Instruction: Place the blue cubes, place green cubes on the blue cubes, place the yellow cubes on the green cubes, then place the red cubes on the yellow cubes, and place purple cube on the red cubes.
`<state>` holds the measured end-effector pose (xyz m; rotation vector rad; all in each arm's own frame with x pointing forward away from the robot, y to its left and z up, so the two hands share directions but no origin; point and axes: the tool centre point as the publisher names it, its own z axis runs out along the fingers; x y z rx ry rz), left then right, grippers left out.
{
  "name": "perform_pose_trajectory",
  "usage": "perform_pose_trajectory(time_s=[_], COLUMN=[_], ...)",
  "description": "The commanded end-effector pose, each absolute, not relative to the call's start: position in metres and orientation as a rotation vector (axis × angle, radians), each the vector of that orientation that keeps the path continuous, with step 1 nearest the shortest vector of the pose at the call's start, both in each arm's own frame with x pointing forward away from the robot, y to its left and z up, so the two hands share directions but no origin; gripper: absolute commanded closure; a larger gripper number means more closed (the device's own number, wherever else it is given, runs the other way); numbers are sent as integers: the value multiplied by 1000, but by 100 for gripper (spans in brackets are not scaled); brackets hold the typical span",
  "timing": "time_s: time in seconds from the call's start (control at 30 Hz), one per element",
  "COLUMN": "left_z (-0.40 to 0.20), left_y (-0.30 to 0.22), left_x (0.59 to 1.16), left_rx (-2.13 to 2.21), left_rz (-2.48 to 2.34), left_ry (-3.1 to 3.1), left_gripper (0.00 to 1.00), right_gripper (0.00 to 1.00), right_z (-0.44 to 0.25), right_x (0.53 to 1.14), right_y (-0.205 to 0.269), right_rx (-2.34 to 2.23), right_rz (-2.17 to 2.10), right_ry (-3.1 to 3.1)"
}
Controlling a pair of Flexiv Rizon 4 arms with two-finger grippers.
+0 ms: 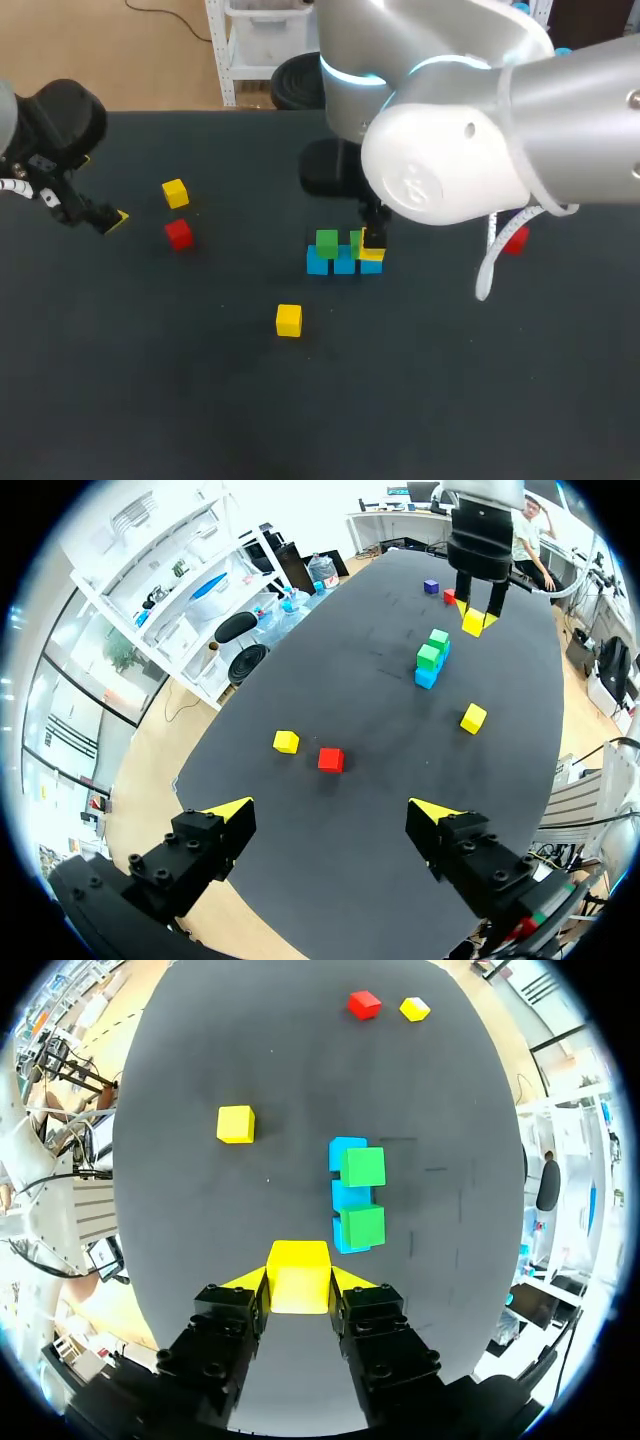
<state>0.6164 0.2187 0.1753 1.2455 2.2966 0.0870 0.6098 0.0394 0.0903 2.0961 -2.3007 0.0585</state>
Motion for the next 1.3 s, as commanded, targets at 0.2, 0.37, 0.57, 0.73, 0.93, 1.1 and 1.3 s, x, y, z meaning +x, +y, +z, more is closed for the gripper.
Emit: perform_pose_trajectory(time_s=[0.2,0.37,0.57,0.73,0.93,1.1,1.3], left_z=[175,175,175,175,175,175,175], left_y=[220,220,220,220,220,220,220], left_x=[617,617,617,617,617,617,617], left_rx=[1248,1248,1248,1248,1248,1248,1248], left_rz=[83,83,83,83,83,83,83], left_ry=[2294,2294,2294,2294,2294,2294,2294], left_gripper=[0,0,0,0,0,0,0], right_gripper=[100,100,100,100,100,100,100], right_z=[91,91,101,103,104,101,97], right_x=[608,608,621,628,642,650,652], right_y=[38,38,48,51,62,67,70], right_rx=[2099,2099,2152,2163,2204,2230,2230], right_rz=[58,58,83,89,82,81,68], right_ry=[-2305,-2305,-2250,-2220,-2135,-2101,-2078])
